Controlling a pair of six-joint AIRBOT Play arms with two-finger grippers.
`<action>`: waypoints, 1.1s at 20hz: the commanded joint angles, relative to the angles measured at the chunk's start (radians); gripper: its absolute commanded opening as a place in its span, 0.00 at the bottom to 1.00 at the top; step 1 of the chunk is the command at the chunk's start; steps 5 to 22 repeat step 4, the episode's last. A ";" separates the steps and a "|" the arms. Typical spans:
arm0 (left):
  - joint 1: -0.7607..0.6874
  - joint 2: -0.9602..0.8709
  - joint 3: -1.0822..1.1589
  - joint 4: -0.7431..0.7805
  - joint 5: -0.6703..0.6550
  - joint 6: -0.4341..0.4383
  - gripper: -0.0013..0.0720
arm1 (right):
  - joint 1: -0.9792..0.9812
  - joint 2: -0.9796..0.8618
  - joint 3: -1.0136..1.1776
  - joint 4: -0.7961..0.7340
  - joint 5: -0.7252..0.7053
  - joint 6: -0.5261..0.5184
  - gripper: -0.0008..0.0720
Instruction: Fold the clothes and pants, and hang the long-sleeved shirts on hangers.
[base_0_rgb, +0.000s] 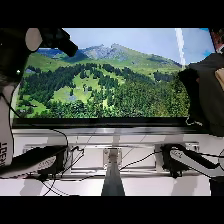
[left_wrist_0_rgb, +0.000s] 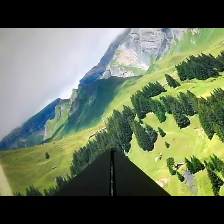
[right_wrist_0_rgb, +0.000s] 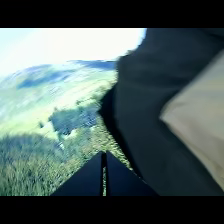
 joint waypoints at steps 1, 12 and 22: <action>0.000 0.000 0.000 0.001 0.000 0.000 0.04 | 0.256 -0.018 -0.004 -0.072 -0.041 -0.069 0.03; 0.000 0.000 0.000 0.000 0.000 0.000 0.04 | 0.352 -0.028 -0.004 -0.066 -0.042 -0.069 0.03; 0.000 0.000 0.000 0.000 0.000 0.000 0.04 | 0.352 -0.028 -0.004 -0.066 -0.042 -0.069 0.03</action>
